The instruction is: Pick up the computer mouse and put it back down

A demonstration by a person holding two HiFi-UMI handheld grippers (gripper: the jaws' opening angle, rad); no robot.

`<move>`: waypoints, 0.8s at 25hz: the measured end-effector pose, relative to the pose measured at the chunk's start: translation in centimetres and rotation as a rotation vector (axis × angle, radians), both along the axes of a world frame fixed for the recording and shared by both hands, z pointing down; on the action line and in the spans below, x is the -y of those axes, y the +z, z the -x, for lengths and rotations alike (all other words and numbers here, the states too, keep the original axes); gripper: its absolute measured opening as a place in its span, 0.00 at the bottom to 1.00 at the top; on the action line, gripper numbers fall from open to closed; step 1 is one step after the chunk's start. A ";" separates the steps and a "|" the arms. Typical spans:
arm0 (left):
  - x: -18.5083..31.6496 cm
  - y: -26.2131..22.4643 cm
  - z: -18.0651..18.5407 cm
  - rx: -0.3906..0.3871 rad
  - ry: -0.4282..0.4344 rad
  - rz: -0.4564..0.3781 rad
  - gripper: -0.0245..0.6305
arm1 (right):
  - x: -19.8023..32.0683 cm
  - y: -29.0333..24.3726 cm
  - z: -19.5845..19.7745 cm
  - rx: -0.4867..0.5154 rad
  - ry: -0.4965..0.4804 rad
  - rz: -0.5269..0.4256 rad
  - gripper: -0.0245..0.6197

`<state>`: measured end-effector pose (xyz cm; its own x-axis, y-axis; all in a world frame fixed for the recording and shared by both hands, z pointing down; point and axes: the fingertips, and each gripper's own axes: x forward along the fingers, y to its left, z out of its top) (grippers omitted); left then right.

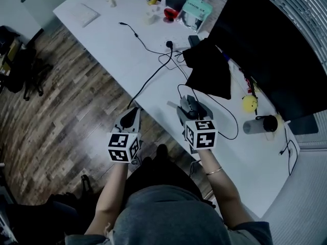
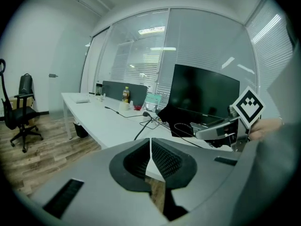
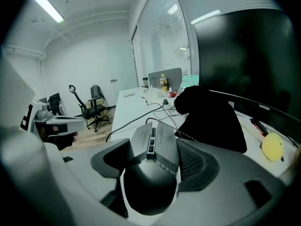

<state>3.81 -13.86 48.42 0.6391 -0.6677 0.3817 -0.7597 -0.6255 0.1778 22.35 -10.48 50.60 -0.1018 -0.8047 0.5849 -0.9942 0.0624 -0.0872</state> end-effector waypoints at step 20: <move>1.7 -2.0 5.2 0.013 -0.219 -0.049 0.08 | 10.1 -5.4 6.4 0.027 -0.209 -0.109 0.52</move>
<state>-1.37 -15.54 46.44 0.4717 -0.8082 0.3526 -0.8806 -0.4528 0.1401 15.97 -20.56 45.24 -0.2871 -0.8229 0.4904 -0.9562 0.2767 -0.0955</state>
